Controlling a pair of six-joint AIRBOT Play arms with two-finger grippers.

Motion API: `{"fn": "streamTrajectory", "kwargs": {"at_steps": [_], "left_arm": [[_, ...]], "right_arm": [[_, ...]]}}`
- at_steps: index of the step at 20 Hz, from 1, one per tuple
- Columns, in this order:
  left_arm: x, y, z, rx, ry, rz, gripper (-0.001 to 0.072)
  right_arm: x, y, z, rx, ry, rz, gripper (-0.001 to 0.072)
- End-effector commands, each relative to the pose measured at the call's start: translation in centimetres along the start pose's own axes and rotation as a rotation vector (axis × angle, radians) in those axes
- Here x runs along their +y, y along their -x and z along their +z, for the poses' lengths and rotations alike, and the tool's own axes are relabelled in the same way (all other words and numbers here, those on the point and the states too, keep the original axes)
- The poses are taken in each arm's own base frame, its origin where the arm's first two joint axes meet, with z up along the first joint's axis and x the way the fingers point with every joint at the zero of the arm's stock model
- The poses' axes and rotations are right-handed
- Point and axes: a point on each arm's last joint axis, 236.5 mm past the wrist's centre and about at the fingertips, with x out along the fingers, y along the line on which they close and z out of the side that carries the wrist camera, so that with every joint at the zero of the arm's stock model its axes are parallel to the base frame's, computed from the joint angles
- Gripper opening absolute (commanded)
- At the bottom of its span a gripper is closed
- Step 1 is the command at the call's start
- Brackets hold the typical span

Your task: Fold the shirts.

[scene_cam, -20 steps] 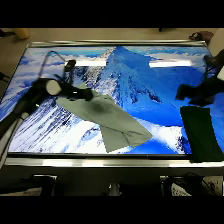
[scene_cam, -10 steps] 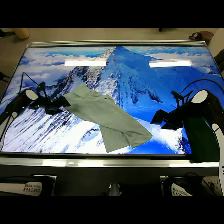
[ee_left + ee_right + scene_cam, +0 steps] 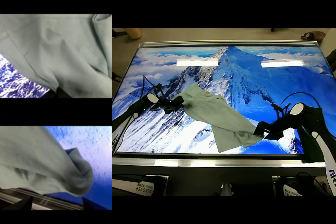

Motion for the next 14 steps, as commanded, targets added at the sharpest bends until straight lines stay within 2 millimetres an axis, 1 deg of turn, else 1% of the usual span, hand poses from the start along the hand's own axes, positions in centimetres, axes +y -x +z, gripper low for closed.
{"fn": "streamTrajectory", "kwargs": {"at_steps": [1,3,4,5,6,7,8,9,10,11,12,13,14], "left_arm": [[-1.8,1.8,1.5,-0.069,-0.063,-0.04,0.0019],[-2.9,3.3,1.9,-0.097,-0.096,-0.06,0.0019],[-3.4,3.9,2.0,-0.106,-0.104,-0.07,0.0019],[-3.9,4.6,2.1,-0.116,-0.11,-0.079,0.0019],[-4.3,5.2,2.2,-0.124,-0.116,-0.086,0.0019],[-4.9,6.3,2.5,-0.145,-0.125,-0.099,0.0019],[-5.7,7.7,3.0,-0.181,-0.157,-0.116,0.0019],[-7.0,9.8,3.9,-0.24,-0.226,-0.135,0.0018],[-8.7,13.0,4.8,-0.313,-0.316,-0.156,0.0018],[-10.5,16.7,5.7,-0.394,-0.394,-0.171,0.0018],[-12.6,21.8,6.5,-0.499,-0.469,-0.187,0.0018],[-14.8,28.0,7.0,-0.627,-0.536,-0.207,0.0018],[-16.7,34.3,7.0,-0.761,-0.594,-0.223,0.0018]], "right_arm": [[0.9,-2.5,0.5,-0.035,0.024,-0.02,0.0673],[0.9,-3.9,0.5,-0.014,0.024,-0.028,0.067],[0.8,-4.5,0.6,0.001,0.001,-0.019,0.0601],[0.7,-5.0,0.8,0.003,-0.013,-0.012,0.0328],[0.8,-5.0,1.3,-0.014,-0.018,-0.009,0.0018],[1.1,-4.6,1.7,-0.028,-0.012,-0.004,0.0024],[1.7,-3.4,2.2,-0.049,0.04,-0.008,0.0023],[2.7,-1.5,2.9,-0.084,0.105,-0.011,0.0022],[4.1,1.6,4.1,-0.156,0.178,-0.031,0.0022],[5.9,5.9,5.6,-0.267,0.265,-0.063,0.0021],[7.8,11.2,6.8,-0.403,0.351,-0.106,0.0022],[9.8,18.1,7.7,-0.59,0.434,-0.171,0.0022],[11.5,25.4,7.5,-0.79,0.485,-0.241,0.0023]]}}
